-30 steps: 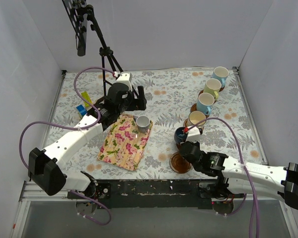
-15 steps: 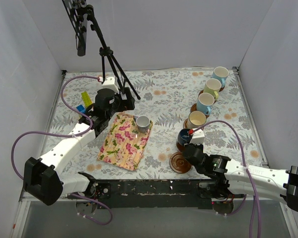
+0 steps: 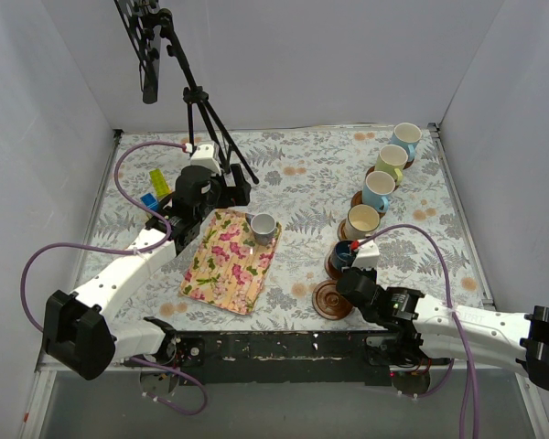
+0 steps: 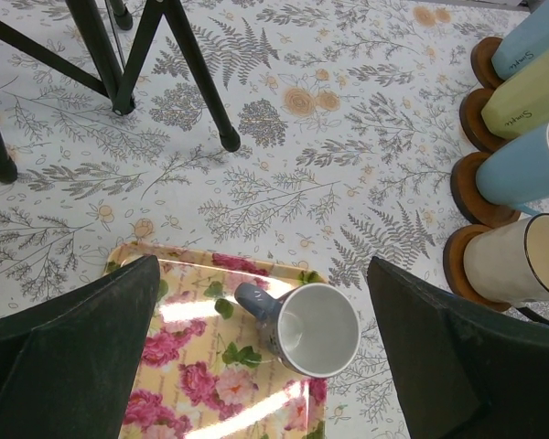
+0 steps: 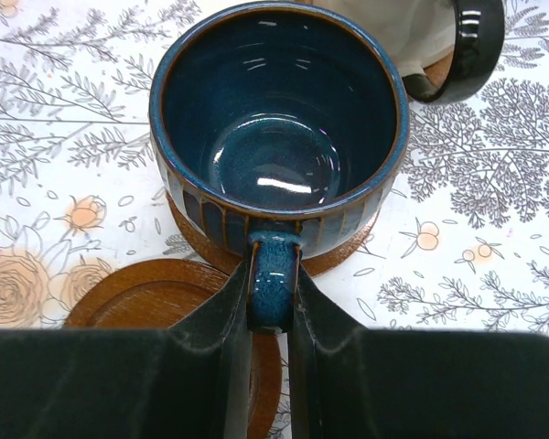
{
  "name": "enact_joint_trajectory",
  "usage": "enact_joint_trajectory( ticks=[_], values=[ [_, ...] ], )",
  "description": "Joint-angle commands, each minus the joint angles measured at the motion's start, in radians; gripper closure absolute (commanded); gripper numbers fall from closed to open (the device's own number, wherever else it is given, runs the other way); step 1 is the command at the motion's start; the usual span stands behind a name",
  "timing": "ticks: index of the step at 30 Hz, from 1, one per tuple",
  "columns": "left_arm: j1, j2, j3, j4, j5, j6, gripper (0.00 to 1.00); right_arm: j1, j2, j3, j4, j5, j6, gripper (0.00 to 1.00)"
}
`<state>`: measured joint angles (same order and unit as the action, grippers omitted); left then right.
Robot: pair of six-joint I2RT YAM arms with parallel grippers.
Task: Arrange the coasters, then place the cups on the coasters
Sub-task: Place the cup on the coaster.
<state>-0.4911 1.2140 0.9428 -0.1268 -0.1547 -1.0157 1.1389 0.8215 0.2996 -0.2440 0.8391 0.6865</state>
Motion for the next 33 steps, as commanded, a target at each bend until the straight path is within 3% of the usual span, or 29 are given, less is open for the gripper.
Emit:
enact_joint_trajectory(
  ticks=[1,18,33],
  values=[
    [0.003,-0.016,0.001,0.015,0.017,0.016,0.02,-0.002,-0.002,0.004,0.012,0.068,0.039,0.99],
    [0.003,-0.008,0.001,0.015,0.027,0.019,0.02,-0.002,-0.002,-0.043,0.106,0.043,-0.022,0.99],
    [0.003,-0.01,-0.001,0.015,0.038,0.02,0.02,-0.002,0.022,-0.022,0.038,0.046,0.033,0.99]
  ],
)
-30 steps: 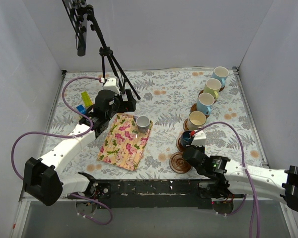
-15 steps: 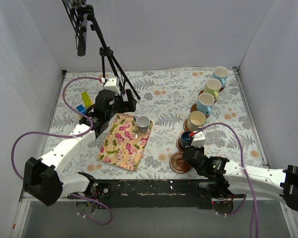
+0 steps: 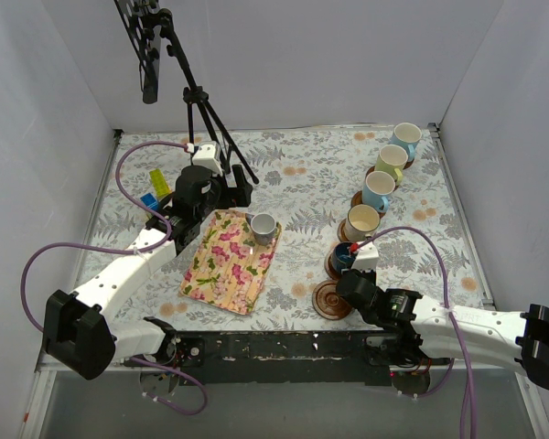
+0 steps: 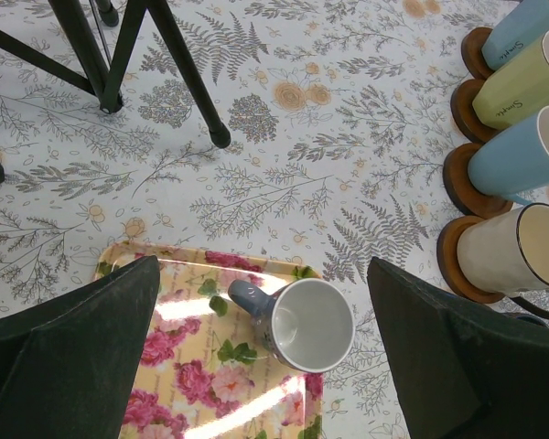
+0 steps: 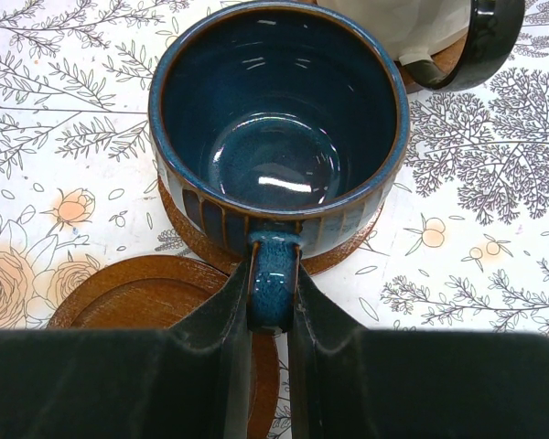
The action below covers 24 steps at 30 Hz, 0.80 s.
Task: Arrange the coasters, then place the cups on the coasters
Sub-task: Place the cup on the coaster.
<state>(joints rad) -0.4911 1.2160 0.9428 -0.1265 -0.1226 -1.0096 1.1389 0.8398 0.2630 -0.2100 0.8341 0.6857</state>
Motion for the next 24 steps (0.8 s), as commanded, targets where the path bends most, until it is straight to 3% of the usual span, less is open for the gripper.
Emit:
enact_joint_trajectory(
  ticks=[1,24],
  values=[
    [0.003,-0.012,-0.001,0.014,0.006,0.014,0.02,-0.002,0.002,0.015,0.003,0.051,0.034,0.99],
    [0.003,-0.012,-0.002,0.014,0.018,0.014,0.02,-0.002,-0.007,0.018,-0.014,0.046,0.038,0.62]
  ],
)
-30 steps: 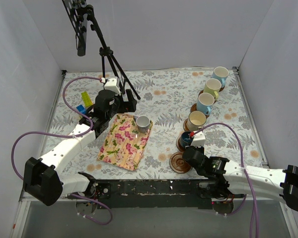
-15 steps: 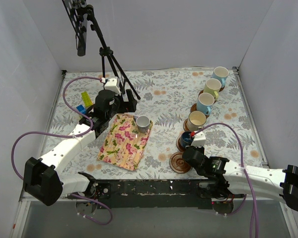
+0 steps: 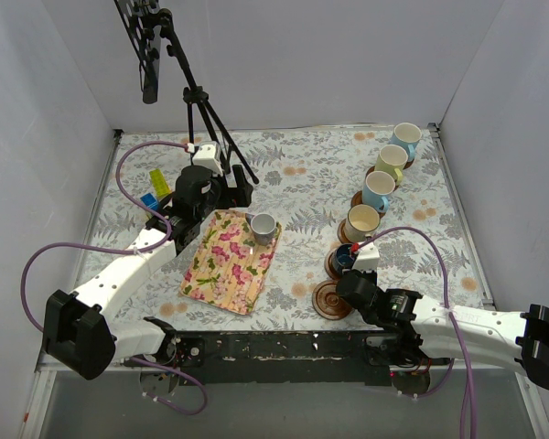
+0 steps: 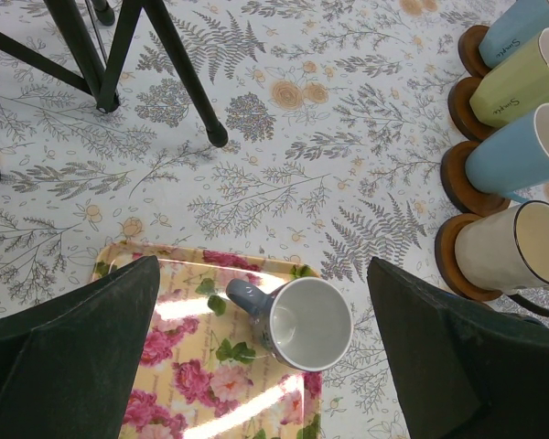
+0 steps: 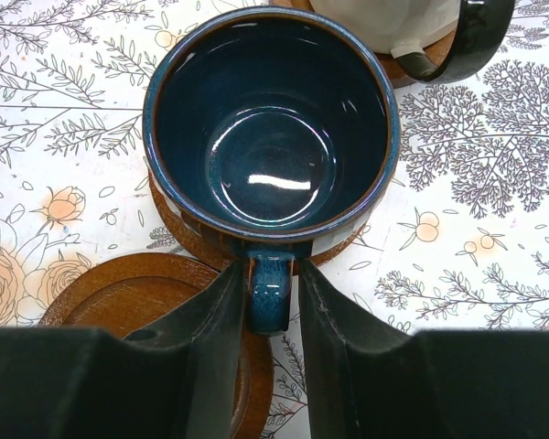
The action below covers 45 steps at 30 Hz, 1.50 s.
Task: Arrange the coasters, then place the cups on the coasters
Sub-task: Place the cup on the coaster.
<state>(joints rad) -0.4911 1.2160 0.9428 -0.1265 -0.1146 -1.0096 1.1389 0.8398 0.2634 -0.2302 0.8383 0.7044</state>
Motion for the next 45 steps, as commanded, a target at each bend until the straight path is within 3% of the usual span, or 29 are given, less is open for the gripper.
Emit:
enact_joint_trajectory(
  ticks=[1,5,7,11,19,21,28,35,39,43,45],
  values=[
    [0.003,-0.012,-0.002,0.014,0.01,0.014,0.02,-0.002,-0.005,0.017,0.008,0.041,0.017,0.62],
    [0.003,-0.01,-0.002,0.014,0.012,0.016,0.02,-0.002,-0.008,0.028,0.0,0.039,0.012,0.55],
    [0.003,-0.012,-0.002,0.014,0.013,0.016,0.02,-0.001,-0.011,0.045,-0.015,0.039,0.012,0.47],
    [0.003,-0.009,-0.002,0.014,0.018,0.012,0.02,-0.002,-0.019,0.08,-0.06,0.033,0.012,0.43],
    [0.003,-0.01,-0.002,0.013,0.024,0.012,0.02,-0.002,0.001,0.189,-0.294,0.012,0.154,0.3],
    [0.003,-0.01,-0.002,0.013,0.023,0.012,0.02,-0.002,0.016,0.221,-0.357,0.007,0.188,0.21],
    [0.003,-0.015,-0.004,0.011,0.023,0.014,0.02,-0.001,0.045,0.344,-0.518,0.042,0.244,0.21],
    [0.003,-0.001,-0.002,0.011,0.052,0.028,0.02,-0.002,-0.07,0.41,-0.333,0.061,-0.026,0.27],
    [0.003,0.063,0.013,-0.004,0.214,0.103,0.02,-0.01,-0.068,0.467,-0.293,0.044,-0.126,0.27],
    [0.002,0.174,0.065,-0.06,0.395,0.176,0.02,-0.063,-0.013,0.522,-0.232,-0.066,-0.238,0.28],
    [0.002,0.218,0.089,-0.081,0.421,0.201,0.02,-0.103,0.021,0.546,-0.219,-0.122,-0.275,0.29]
  ],
)
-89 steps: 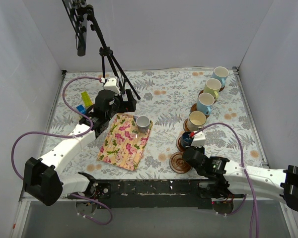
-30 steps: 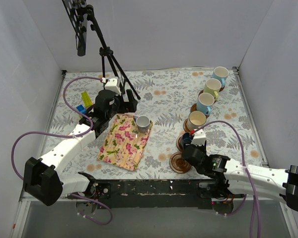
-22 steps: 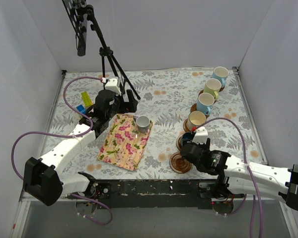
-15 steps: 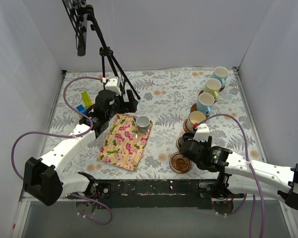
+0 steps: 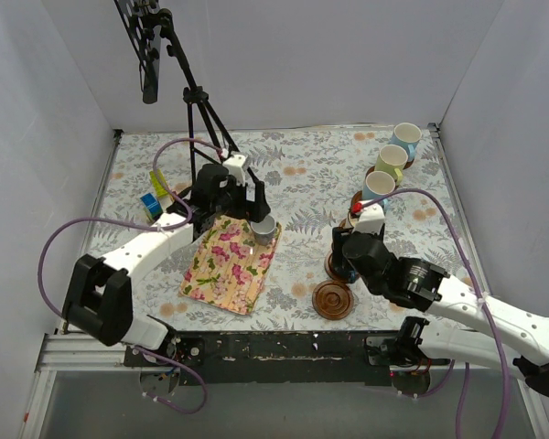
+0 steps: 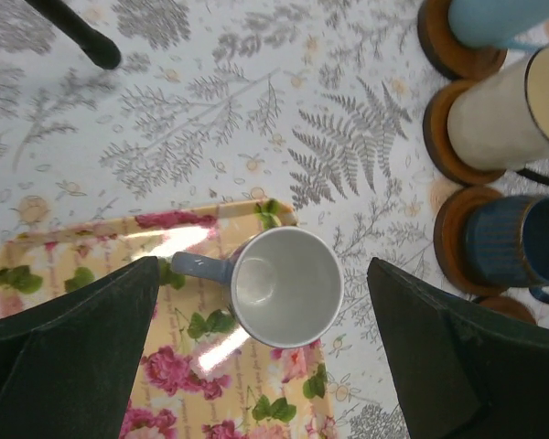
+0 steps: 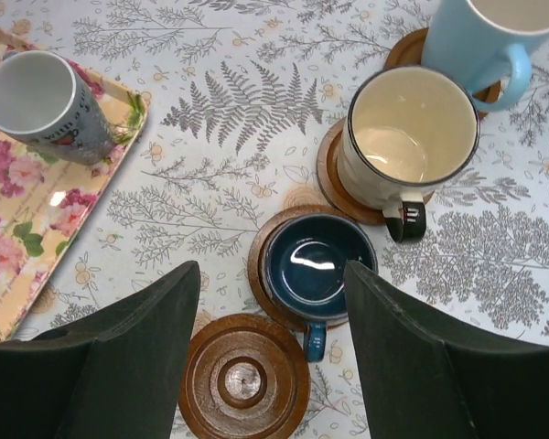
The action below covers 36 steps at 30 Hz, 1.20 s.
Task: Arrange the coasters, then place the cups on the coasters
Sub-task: Place the cup on the coaster, then pick up the cup from the tray.
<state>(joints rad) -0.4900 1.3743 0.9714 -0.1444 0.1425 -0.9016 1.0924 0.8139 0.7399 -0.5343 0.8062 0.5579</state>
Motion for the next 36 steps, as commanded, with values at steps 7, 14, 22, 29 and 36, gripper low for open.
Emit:
enact_joint_trajectory(
  ticks=[7,14,22,29,36],
  values=[
    [0.001,0.152,0.096,-0.106,0.128,0.138,0.03,-0.118,0.047,0.035,0.197,-0.22,-0.188,0.3],
    [-0.002,0.204,0.135,-0.106,0.138,0.155,0.07,-0.138,0.015,-0.031,0.227,-0.277,-0.176,0.31],
    [-0.018,0.247,0.141,-0.103,0.155,0.187,0.18,-0.147,0.002,-0.071,0.247,-0.309,-0.167,0.32],
    [-0.035,0.272,0.15,-0.086,0.149,0.185,0.34,-0.149,0.008,-0.091,0.266,-0.335,-0.158,0.33],
    [-0.044,0.289,0.156,-0.09,0.134,0.184,0.5,-0.152,0.001,-0.099,0.263,-0.337,-0.153,0.34]
  ],
)
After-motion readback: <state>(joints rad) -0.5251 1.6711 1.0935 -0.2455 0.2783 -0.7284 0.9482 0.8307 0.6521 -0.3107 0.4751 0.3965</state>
